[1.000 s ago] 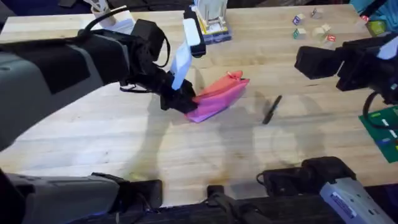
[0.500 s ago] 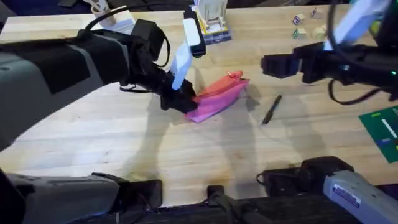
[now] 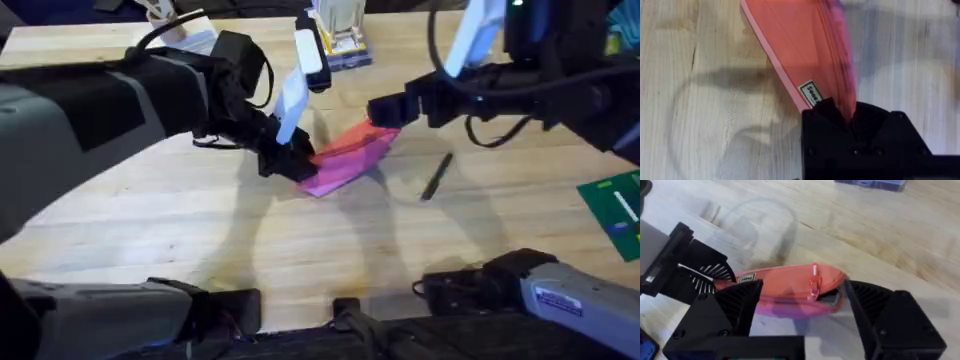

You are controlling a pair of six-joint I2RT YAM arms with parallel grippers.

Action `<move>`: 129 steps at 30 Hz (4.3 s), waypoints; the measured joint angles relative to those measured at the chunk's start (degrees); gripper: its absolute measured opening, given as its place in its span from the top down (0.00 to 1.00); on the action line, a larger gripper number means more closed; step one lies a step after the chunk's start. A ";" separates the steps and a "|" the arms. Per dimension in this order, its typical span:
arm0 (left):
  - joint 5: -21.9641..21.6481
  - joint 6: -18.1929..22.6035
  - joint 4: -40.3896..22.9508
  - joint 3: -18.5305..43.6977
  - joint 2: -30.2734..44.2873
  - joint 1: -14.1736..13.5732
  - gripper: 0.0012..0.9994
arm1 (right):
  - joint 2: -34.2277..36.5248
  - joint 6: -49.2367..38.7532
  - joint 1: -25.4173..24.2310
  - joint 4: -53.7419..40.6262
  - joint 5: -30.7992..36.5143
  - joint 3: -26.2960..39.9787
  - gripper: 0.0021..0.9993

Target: Unzip the bag, pick up the pens from the table one at a time and place them inside, then zip the bag closed.

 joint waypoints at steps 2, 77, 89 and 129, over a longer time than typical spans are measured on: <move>0.00 0.00 0.00 0.00 -0.01 0.00 0.96 | 1.29 0.01 0.69 1.88 0.00 0.02 0.00; -1.03 -1.31 -0.17 -0.02 -0.01 0.00 0.96 | 9.92 6.28 12.47 1.27 13.40 2.75 0.97; -1.60 -1.33 -0.66 -0.02 -0.01 0.02 0.96 | 3.64 22.33 18.24 1.67 15.26 2.75 0.97; 0.00 -1.31 2.09 -0.59 -0.01 0.20 0.96 | -4.40 26.51 17.12 -11.04 14.18 4.00 0.97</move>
